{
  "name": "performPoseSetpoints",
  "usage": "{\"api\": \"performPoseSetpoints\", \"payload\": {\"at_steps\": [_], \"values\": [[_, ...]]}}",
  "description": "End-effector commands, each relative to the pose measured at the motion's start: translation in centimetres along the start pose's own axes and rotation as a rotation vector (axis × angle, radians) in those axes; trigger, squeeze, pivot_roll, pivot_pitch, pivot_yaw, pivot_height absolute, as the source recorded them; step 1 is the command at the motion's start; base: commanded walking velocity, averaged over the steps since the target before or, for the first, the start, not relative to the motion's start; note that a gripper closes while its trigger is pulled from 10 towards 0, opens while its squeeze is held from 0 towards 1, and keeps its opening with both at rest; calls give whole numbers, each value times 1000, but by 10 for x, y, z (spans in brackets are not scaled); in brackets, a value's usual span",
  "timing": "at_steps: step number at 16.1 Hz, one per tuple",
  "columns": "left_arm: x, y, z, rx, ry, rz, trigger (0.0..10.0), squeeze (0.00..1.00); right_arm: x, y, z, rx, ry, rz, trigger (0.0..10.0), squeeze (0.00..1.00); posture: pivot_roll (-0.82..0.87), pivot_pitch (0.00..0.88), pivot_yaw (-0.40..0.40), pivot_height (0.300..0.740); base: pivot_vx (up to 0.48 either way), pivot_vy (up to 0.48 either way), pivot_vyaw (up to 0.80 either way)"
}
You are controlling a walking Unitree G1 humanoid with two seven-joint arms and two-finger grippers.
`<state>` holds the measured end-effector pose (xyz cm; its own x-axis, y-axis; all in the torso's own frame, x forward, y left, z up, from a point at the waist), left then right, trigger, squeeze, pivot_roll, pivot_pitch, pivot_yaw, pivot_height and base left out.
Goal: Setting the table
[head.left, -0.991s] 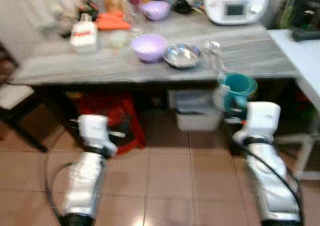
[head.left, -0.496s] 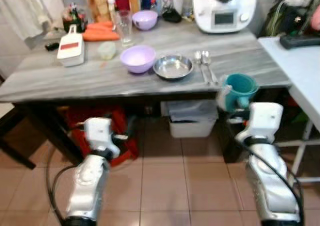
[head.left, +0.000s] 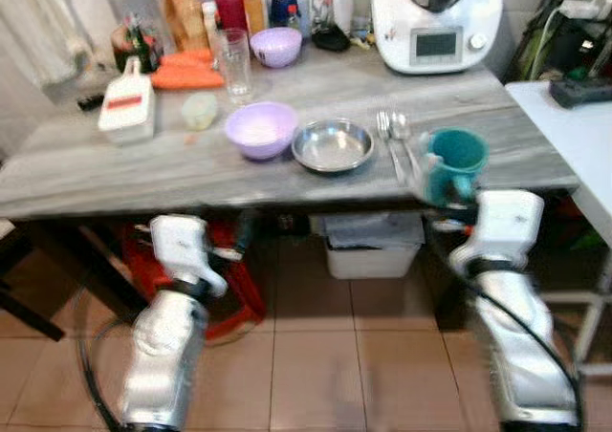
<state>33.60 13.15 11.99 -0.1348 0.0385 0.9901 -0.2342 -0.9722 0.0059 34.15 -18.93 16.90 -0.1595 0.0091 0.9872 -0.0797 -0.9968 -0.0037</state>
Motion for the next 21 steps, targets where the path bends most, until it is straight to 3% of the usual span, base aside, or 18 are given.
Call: {"api": "performPoseSetpoints", "payload": {"at_steps": [1,5,21], "values": [[4,-13,-5,35,0,24,10000,0,10,-7,-1,19,39,3,10000,0,-60,77,58,740,330,0,0],[5,-6,-3,21,-4,15,10000,0,13,-9,1,23,49,1,10000,0,-62,69,57,740,336,0,463],[5,0,-6,0,-14,-3,10000,0,15,-13,4,22,60,-3,10000,0,-62,73,60,740,347,0,0]]}}
Point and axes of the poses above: a point about 5 cm out from each wrist's last joint towards the gripper, its own z axis pointing out of the wrist towards the gripper, its own x axis along the axis of the wrist's last joint, y = z × x, the point moved 6 cm from there along z, pointing out of the wrist towards the gripper, and after that the axes turned 6 degrees about z, right-handed, at the moved point
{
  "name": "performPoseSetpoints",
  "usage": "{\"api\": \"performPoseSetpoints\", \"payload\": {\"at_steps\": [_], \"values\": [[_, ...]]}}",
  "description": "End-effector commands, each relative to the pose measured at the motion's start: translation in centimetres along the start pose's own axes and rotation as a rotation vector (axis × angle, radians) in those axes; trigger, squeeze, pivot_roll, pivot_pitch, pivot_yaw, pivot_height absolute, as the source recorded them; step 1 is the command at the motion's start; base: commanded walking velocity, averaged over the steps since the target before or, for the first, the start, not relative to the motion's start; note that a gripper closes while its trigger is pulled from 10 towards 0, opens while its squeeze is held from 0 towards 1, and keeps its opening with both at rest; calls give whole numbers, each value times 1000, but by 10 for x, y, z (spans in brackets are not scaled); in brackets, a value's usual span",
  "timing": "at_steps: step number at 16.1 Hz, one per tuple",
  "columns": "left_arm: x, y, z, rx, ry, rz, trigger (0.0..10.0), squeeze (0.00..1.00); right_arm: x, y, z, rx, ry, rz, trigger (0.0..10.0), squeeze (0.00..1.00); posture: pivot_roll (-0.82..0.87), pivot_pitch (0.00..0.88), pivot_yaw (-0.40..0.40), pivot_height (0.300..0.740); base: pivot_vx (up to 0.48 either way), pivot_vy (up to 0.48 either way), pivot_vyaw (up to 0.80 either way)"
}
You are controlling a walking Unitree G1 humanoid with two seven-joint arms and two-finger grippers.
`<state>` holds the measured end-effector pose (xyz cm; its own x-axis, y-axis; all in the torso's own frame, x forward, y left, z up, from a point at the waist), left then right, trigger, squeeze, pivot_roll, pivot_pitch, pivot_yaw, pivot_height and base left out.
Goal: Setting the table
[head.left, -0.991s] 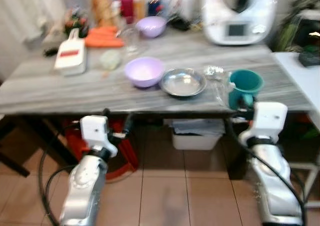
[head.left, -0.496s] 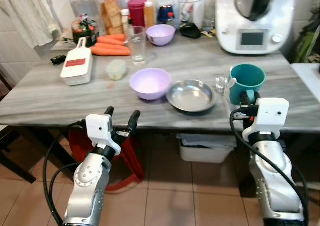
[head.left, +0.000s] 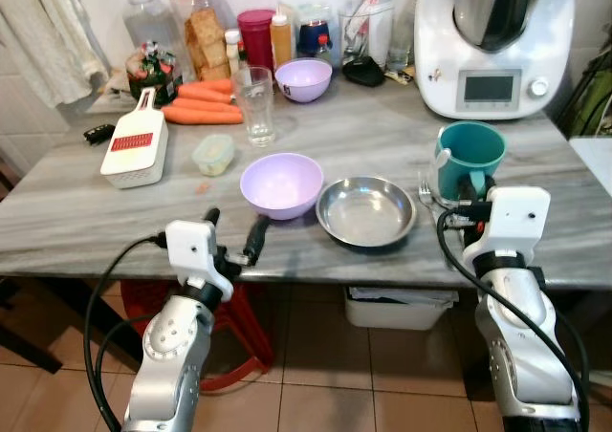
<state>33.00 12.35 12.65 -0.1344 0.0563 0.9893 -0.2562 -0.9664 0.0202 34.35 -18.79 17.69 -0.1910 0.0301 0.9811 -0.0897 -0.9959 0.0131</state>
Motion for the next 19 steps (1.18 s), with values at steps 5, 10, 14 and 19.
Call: {"api": "performPoseSetpoints", "payload": {"at_steps": [5,10,14,19], "values": [[-6,-7,-4,15,-29,13,10000,0,7,-12,3,30,28,13,10000,0,-67,55,52,740,349,0,0],[-9,-4,-6,8,-39,-4,10000,0,3,-11,1,32,14,7,10000,0,-70,35,49,740,194,0,0],[-12,-7,-12,7,-54,-3,10000,0,5,-14,6,49,23,18,10000,0,-71,46,65,740,0,0,0],[-12,-4,-26,-54,-57,-18,10000,0,6,-4,18,32,15,22,10000,0,-59,70,60,740,0,0,0]]}}
Point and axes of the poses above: a point about 5 cm out from each wrist's last joint towards the gripper, its own z axis pointing out of the wrist towards the gripper, its own x axis along the axis of the wrist's last joint, y = z × x, the point moved 6 cm from there along z, pointing out of the wrist towards the gripper, and after that the axes turned 6 degrees about z, right-handed, at the moved point
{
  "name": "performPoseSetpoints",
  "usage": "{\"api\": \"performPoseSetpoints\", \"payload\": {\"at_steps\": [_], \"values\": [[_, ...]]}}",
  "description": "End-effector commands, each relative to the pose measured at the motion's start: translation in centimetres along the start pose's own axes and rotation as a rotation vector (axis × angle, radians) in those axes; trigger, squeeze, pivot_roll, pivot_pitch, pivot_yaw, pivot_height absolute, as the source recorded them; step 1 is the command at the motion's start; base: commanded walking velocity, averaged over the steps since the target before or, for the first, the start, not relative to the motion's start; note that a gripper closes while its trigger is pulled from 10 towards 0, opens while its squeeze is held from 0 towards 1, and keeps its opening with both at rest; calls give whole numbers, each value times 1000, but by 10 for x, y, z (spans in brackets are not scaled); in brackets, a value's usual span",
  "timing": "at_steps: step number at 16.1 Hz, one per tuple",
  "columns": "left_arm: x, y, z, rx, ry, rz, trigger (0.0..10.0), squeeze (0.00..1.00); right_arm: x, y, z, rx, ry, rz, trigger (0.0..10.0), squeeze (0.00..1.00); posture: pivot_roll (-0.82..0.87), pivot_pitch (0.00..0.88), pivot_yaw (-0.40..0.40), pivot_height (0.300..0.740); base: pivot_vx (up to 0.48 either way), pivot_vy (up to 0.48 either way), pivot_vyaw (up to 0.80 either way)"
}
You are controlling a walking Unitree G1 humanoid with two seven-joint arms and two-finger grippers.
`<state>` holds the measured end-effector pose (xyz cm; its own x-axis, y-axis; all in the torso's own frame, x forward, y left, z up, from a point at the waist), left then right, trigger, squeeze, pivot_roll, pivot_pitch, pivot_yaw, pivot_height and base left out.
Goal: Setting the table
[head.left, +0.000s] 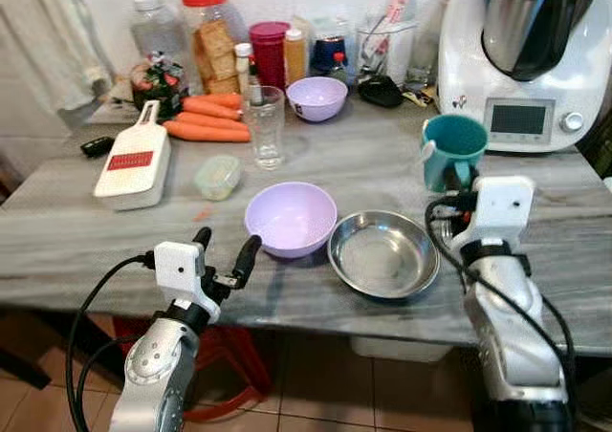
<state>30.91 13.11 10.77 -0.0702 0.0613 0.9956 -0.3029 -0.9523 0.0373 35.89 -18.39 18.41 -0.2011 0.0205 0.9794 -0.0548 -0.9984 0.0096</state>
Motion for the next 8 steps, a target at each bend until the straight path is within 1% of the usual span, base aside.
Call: {"api": "performPoseSetpoints", "payload": {"at_steps": [1,2,3,4,8], "values": [[3,0,-2,-19,4,0,10000,0,1,3,3,0,6,11,10000,0,-59,70,60,740,0,0,0],[4,4,-2,-46,8,-2,10000,0,0,4,6,15,-6,14,10000,0,-60,71,60,740,0,0,0],[5,9,-1,-75,13,-5,10000,0,-6,8,14,38,-39,23,10000,0,-61,72,62,740,0,0,0],[5,9,-1,-78,13,-7,10000,0,-8,9,17,51,-47,29,10000,0,-61,72,62,740,0,0,0],[9,15,2,-110,24,-18,10000,0,-16,6,34,143,-90,47,10000,0,-62,71,66,740,0,0,0]]}}
Point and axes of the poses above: a point about 5 cm out from each wrist's last joint towards the gripper, its own z axis pointing out of the wrist towards the gripper, its own x axis along the axis of the wrist's last joint, y = z × x, the point moved 6 cm from there along z, pointing out of the wrist towards the gripper, and after that the axes turned 6 degrees about z, right-handed, at the moved point
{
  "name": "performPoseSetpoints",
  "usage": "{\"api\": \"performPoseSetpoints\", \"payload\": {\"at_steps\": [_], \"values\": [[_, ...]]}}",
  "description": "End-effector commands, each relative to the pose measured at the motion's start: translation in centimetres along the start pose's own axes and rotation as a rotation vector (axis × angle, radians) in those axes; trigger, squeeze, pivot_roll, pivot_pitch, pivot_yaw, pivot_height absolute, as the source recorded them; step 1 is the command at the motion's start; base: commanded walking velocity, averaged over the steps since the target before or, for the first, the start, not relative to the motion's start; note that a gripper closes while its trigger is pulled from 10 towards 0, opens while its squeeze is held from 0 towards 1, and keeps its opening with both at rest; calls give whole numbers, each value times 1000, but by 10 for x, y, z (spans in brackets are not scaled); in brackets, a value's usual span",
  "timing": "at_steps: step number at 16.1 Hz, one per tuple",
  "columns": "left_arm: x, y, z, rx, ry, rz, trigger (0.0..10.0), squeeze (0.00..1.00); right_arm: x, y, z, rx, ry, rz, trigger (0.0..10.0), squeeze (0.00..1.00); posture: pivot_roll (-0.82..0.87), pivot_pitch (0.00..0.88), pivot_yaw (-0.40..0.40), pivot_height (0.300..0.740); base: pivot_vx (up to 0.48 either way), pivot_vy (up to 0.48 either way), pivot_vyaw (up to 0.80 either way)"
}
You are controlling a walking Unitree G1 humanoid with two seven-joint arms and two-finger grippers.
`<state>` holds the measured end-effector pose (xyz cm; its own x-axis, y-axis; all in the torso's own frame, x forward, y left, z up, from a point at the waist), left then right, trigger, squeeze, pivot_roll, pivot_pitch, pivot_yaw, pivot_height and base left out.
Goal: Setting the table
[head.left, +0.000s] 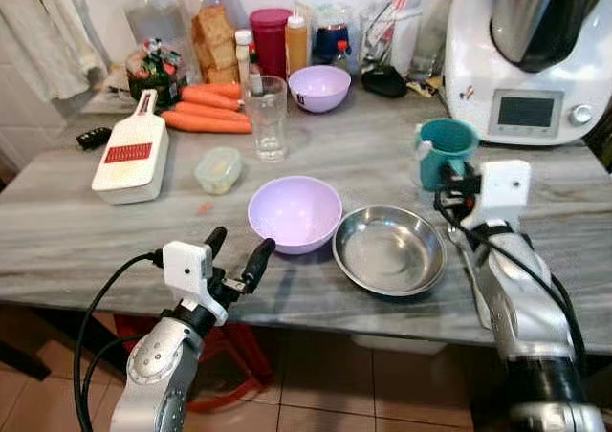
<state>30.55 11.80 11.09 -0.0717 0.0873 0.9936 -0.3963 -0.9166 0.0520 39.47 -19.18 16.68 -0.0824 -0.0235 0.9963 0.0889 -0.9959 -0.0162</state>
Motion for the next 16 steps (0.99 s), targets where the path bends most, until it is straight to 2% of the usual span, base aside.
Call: {"api": "performPoseSetpoints", "payload": {"at_steps": [1,5,12,16], "values": [[6,2,1,-20,14,3,10000,0,6,-5,6,49,15,13,10000,0,-54,72,68,740,0,0,0],[9,6,-1,-44,19,-8,10000,0,1,-15,17,150,-4,-2,10000,0,-41,83,70,740,0,0,0],[17,30,-10,-267,15,-115,10000,0,-10,-10,20,178,-24,-28,10000,0,-32,102,79,740,0,0,0],[15,33,-15,-322,-10,-120,10000,0,-12,-8,20,182,-25,-35,10000,0,-31,101,79,740,0,0,0]]}}
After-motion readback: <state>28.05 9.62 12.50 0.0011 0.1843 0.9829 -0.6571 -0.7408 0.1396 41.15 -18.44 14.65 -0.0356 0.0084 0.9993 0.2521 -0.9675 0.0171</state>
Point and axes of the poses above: a point about 5 cm out from each wrist's last joint towards the gripper, its own z axis pointing out of the wrist towards the gripper, its own x axis along the axis of the wrist's last joint, y = z × x, the point moved 6 cm from there along z, pointing out of the wrist towards the gripper, and after that the axes turned 6 degrees about z, right-handed, at the moved point
